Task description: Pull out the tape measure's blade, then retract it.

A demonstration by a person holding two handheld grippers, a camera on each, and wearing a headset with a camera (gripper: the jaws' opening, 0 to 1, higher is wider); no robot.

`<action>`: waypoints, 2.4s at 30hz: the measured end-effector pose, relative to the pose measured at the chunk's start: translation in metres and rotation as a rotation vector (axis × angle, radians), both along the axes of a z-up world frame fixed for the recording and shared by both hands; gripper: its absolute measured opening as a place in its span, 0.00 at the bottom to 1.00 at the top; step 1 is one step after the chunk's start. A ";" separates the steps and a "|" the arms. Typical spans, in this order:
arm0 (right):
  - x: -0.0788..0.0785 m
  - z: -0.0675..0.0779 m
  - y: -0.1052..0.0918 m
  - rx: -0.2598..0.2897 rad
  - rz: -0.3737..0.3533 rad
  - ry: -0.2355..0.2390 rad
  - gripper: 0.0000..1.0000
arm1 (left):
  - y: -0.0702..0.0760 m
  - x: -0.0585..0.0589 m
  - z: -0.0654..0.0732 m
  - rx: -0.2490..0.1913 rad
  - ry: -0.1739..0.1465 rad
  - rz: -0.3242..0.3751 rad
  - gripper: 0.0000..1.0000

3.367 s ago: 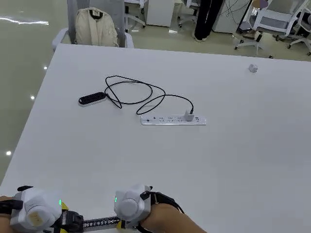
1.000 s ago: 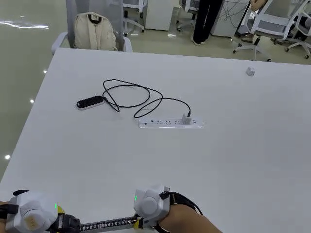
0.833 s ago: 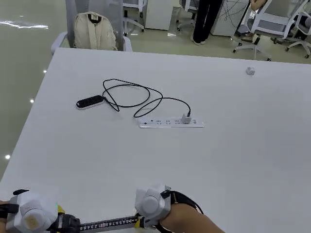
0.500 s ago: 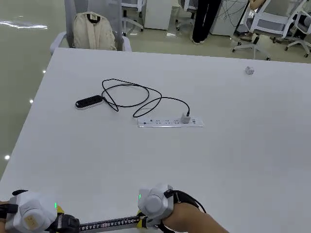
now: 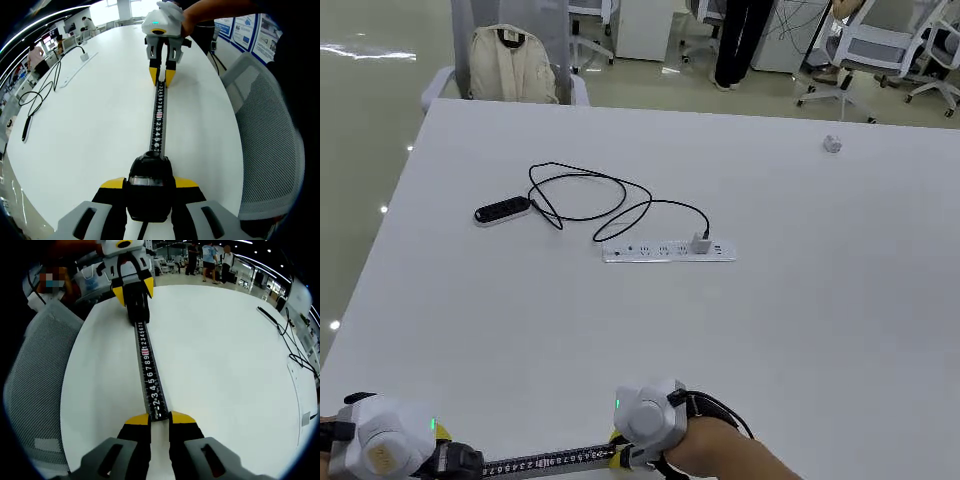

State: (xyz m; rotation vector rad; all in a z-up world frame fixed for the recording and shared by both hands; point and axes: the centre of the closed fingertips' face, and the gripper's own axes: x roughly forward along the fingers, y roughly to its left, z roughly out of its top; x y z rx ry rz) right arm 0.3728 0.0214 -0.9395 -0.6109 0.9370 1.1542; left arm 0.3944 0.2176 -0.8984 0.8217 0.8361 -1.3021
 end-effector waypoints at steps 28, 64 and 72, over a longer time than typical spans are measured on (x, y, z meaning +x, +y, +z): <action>-0.001 0.000 -0.019 -0.016 0.009 -0.015 0.12 | 0.000 -0.001 0.000 -0.004 0.003 0.002 0.31; -0.001 0.001 -0.048 -0.053 -0.016 -0.010 0.12 | 0.000 -0.001 -0.001 -0.003 0.005 0.005 0.31; -0.002 0.001 -0.052 -0.053 -0.030 -0.003 0.12 | 0.000 -0.001 -0.001 -0.001 0.006 0.006 0.31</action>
